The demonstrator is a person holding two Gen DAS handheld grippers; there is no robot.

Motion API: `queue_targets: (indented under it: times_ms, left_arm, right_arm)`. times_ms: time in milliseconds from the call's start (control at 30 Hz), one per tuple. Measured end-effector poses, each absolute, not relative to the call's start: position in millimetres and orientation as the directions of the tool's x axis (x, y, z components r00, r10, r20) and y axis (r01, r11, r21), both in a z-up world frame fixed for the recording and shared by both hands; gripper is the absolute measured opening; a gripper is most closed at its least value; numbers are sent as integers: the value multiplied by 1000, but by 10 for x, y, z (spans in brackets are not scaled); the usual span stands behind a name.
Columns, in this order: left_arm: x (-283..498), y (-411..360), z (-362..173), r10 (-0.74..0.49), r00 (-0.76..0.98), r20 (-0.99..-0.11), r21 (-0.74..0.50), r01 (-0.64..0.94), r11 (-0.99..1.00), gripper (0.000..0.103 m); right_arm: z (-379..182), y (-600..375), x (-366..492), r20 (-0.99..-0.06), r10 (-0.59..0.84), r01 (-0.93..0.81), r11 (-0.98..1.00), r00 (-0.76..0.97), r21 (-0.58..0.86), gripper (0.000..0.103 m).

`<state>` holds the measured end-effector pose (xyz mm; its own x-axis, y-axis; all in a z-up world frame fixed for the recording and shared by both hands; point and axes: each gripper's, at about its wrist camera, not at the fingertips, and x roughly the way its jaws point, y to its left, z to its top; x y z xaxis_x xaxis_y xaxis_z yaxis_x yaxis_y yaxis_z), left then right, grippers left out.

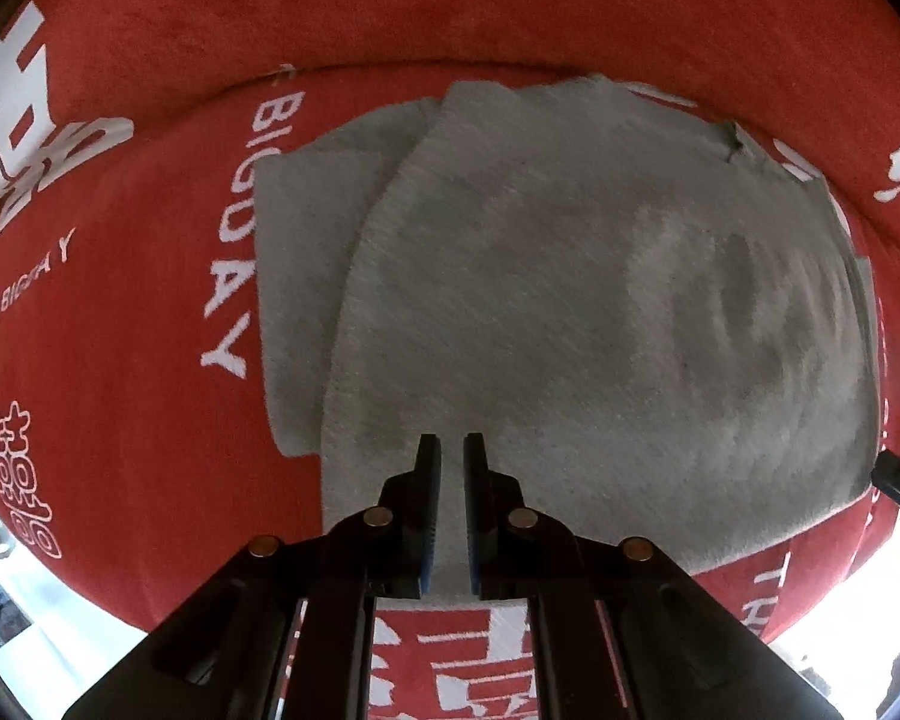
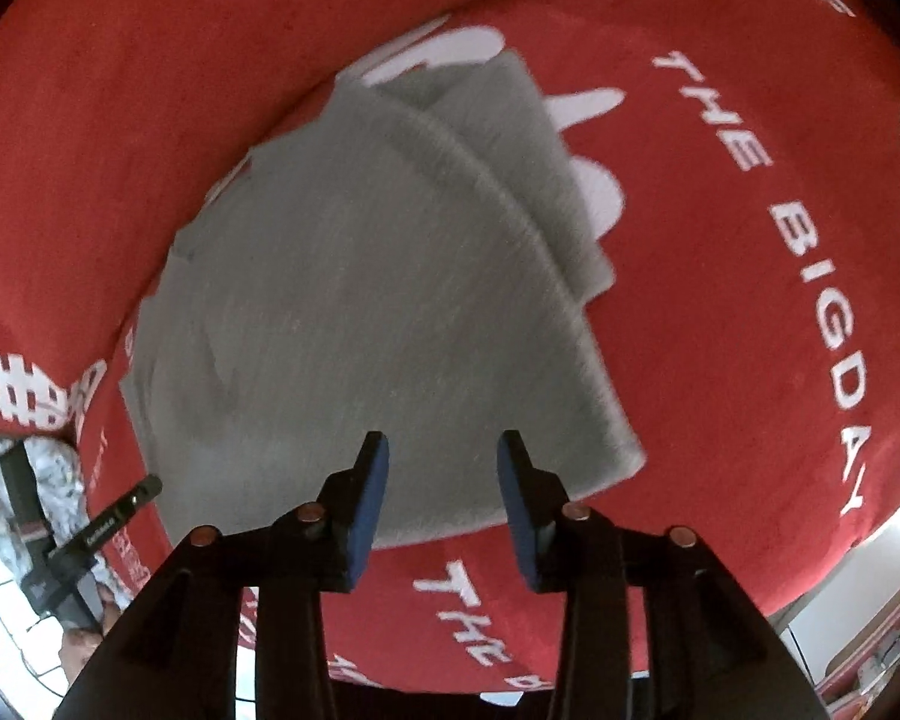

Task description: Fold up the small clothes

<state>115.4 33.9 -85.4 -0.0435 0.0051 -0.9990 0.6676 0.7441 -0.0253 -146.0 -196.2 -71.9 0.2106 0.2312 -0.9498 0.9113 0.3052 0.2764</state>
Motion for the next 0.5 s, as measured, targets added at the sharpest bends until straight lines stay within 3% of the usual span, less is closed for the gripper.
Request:
queue_targets:
  times_ms: [167,267,367,400,433,467,500]
  left_arm:
    - [1019,278,-885,37,-74,-997,-23,680,733,8]
    - [962,244,-898,44,-77,-996,-20,684,729,8]
    - [894,207,-922,65,-81,-995,-9,691,723,9]
    - [866,191,-929,75,-78,-994,0,695,719,14]
    - [838,179,-941,82,-81,-993,2,698,716,57]
    - [807,165,-943,89,-79,-993,9,698,716,88]
    - [789,158,-938,105,-61,-993,33,698,715,100]
  right_arm:
    - [-782,-1891,-1458,-941,264,908,301,214,291,47]
    - [-793,-1881,-1456,-942,268,906,314,200,282,57]
    - [-772,-1885,-1442,-940,269,895,333,210,296,59]
    - [-764,-1885,-1439,-939,271,892,337,213,300,62]
    - [-760,-1889,-1434,-937,274,888,343,217,306,63]
    - [-756,-1888,-1426,-935,277,884,349,220,311,65]
    - [-757,-1886,-1414,-934,281,880,356,221,315,66]
